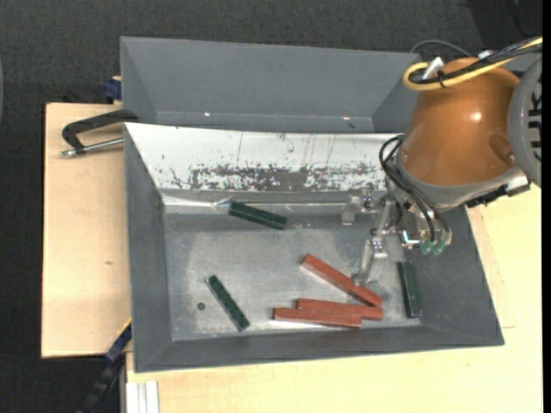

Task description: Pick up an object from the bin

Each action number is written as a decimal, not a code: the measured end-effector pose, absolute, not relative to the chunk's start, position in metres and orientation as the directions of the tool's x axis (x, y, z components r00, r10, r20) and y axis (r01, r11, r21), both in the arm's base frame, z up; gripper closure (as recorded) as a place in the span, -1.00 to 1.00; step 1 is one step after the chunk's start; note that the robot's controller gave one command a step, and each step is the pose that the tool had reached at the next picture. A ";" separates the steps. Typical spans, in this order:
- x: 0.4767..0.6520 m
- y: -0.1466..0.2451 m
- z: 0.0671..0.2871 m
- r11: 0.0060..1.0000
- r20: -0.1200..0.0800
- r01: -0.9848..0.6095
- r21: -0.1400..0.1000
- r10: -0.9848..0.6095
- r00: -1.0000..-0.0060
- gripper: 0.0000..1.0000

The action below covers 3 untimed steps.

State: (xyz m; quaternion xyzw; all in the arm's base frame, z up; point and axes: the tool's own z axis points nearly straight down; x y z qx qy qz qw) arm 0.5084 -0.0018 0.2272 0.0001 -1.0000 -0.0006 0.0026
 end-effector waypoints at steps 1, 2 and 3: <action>0.510 -0.002 0.231 1.000 -0.003 0.000 0.001 0.000 -1.000 -1.00; 0.515 -0.002 0.190 0.994 -0.006 0.107 0.002 0.107 -0.994 -1.00; 0.530 0.000 0.125 0.977 -0.006 0.214 0.003 0.214 -0.977 -1.00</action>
Offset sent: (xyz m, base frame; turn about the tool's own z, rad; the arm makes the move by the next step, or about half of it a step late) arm 0.0116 -0.0008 -0.1001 0.2596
